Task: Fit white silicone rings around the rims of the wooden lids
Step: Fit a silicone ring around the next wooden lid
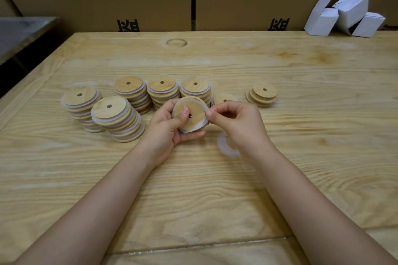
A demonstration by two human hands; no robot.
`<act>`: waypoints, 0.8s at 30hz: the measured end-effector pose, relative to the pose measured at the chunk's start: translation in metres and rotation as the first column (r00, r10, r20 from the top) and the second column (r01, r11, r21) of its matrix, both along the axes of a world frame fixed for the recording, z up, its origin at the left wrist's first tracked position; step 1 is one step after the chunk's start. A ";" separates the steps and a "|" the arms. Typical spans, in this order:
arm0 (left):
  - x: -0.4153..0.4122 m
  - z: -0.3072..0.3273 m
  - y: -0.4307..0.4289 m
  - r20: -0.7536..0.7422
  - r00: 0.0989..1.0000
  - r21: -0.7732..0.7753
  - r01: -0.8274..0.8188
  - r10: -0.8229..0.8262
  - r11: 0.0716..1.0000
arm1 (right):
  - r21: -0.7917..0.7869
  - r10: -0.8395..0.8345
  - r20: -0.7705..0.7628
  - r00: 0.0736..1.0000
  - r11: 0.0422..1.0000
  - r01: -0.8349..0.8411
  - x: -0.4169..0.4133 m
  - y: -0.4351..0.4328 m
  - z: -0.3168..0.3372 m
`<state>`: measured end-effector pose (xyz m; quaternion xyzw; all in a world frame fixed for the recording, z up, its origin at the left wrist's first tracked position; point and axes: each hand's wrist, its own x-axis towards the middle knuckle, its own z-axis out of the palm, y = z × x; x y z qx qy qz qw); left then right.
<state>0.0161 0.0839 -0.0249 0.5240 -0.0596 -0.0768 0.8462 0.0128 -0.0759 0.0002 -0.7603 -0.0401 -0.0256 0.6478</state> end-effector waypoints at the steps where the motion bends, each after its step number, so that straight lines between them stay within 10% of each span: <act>1: 0.000 0.000 0.001 0.001 1.000 0.014 0.013 -0.013 1.000 | -0.039 0.001 0.019 1.000 0.999 -0.001 -0.001 0.001 0.000; 16: 0.001 -0.007 -0.004 0.066 0.996 0.144 -0.065 0.056 0.987 | -0.263 -0.115 0.283 0.952 0.945 0.192 -0.005 0.007 -0.006; 24: 0.000 -0.004 -0.001 0.052 0.997 0.134 -0.055 0.048 0.989 | 0.122 -0.061 -0.064 0.996 0.990 0.068 -0.001 0.002 0.002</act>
